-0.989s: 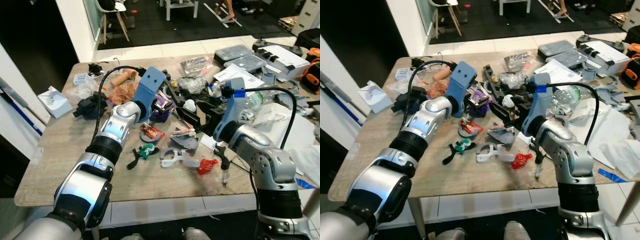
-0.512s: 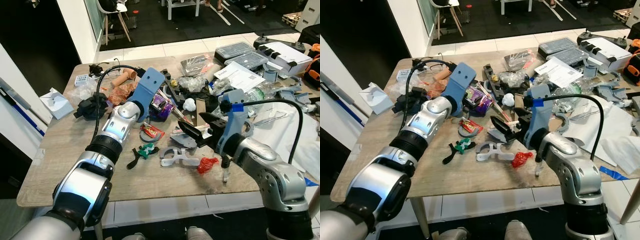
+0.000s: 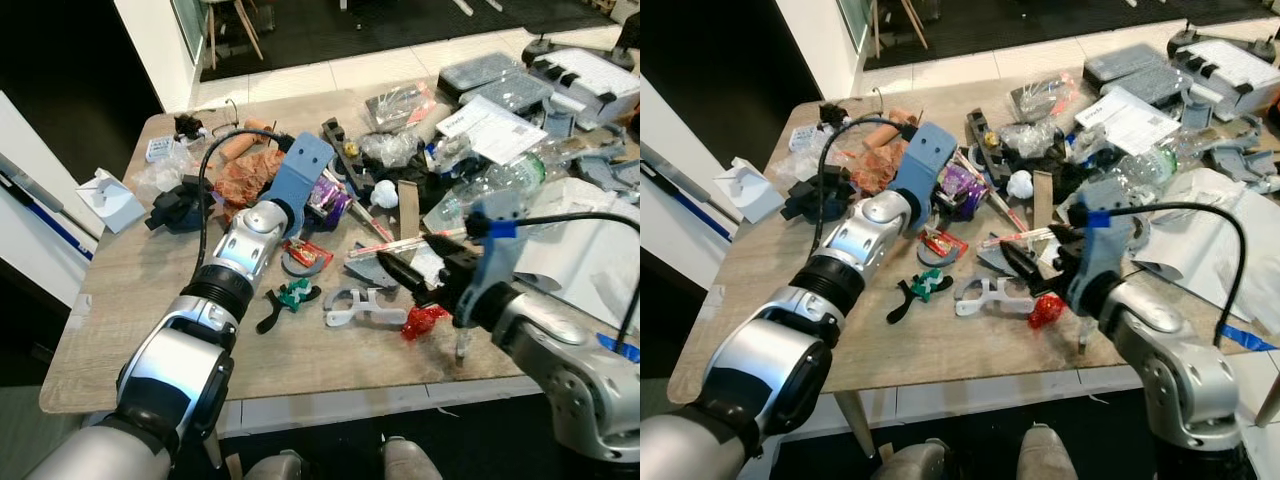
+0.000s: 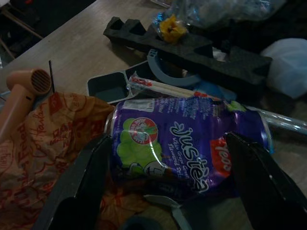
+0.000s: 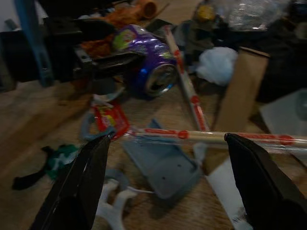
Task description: Picking trash to rubbish bin
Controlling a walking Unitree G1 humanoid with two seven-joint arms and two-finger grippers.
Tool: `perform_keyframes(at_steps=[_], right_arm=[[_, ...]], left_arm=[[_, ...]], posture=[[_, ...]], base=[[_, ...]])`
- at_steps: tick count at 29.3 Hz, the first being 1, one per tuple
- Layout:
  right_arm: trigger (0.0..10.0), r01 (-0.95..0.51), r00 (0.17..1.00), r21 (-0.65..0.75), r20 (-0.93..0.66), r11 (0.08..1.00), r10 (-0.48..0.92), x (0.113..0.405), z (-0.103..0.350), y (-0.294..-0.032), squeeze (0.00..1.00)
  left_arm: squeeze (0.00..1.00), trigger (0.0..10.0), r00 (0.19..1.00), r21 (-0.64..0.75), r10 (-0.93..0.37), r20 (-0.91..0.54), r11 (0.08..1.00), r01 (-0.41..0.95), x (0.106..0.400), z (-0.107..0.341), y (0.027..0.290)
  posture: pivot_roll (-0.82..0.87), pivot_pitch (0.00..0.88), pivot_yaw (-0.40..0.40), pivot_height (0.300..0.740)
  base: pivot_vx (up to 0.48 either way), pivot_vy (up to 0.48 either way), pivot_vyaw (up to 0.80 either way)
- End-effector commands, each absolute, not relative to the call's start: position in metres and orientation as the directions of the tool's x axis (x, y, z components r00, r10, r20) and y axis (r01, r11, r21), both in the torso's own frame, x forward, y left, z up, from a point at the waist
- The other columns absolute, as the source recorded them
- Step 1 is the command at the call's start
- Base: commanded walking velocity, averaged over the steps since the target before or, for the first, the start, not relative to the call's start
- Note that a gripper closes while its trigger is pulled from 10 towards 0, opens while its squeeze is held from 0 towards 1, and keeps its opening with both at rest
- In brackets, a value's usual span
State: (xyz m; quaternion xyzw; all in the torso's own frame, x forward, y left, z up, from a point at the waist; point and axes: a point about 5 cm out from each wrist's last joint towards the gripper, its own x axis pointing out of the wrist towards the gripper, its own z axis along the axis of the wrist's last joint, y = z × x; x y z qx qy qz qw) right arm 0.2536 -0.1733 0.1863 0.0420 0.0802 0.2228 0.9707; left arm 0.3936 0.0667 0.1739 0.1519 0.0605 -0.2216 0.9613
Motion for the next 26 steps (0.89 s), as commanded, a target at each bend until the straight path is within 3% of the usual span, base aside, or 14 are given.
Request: perform_keyframes(at_steps=[1,6,8,18,19,22,23,26], right_arm=[[10.0,-0.437,0.884,0.112,-0.126,0.892,0.449,0.25,0.19,-0.17,0.0],[10.0,-0.431,0.891,0.11,-0.109,0.896,0.442,0.248,0.195,-0.171,0.0],[10.0,-0.428,0.894,0.111,-0.09,0.897,0.438,0.247,0.2,-0.172,0.0],[10.0,-0.423,0.898,0.114,-0.084,0.899,0.433,0.247,0.203,-0.174,0.0],[10.0,-0.42,0.899,0.115,-0.084,0.9,0.43,0.247,0.203,-0.174,0.0],[10.0,-0.418,0.9,0.116,-0.084,0.901,0.428,0.247,0.203,-0.174,0.0],[10.0,-0.416,0.901,0.117,-0.084,0.902,0.426,0.247,0.204,-0.174,0.0],[10.0,-0.414,0.902,0.117,-0.083,0.903,0.425,0.247,0.204,-0.175,0.0]], left_arm=[[0.0,10.0,0.891,0.252,-0.399,-0.217,0.859,0.446,0.392,0.165,0.067],[0.0,10.0,0.9,0.215,-0.39,-0.195,0.878,0.427,0.393,0.168,0.069],[0.0,10.0,0.914,0.134,-0.371,-0.163,0.91,0.393,0.396,0.175,0.074],[0.0,10.0,0.917,0.088,-0.377,-0.134,0.917,0.39,0.397,0.18,0.074],[0.0,8.5,0.91,0.085,-0.394,-0.127,0.91,0.406,0.395,0.179,0.071],[0.0,8.5,0.906,0.083,-0.406,-0.122,0.905,0.417,0.394,0.179,0.069],[0.0,0.0,0.9,0.08,-0.42,-0.118,0.899,0.43,0.393,0.178,0.067],[0.0,0.0,0.896,0.08,-0.429,-0.117,0.895,0.439,0.392,0.177,0.065]], posture=[[-0.24,0.165,0.146,0.74],[-0.24,0.174,0.145,0.74],[-0.24,0.183,0.142,0.74],[-0.24,0.186,0.139,0.74],[-0.24,0.186,0.138,0.74],[-0.24,0.186,0.138,0.74],[-0.24,0.186,0.136,0.74],[-0.24,0.186,0.135,0.74]], base=[[0.0,0.0,0.0],[0.0,0.0,0.0],[0.0,0.0,0.0],[0.0,0.0,0.0],[0.0,0.0,0.0],[0.0,0.0,0.0],[0.0,0.0,0.0],[0.0,0.0,0.0]])
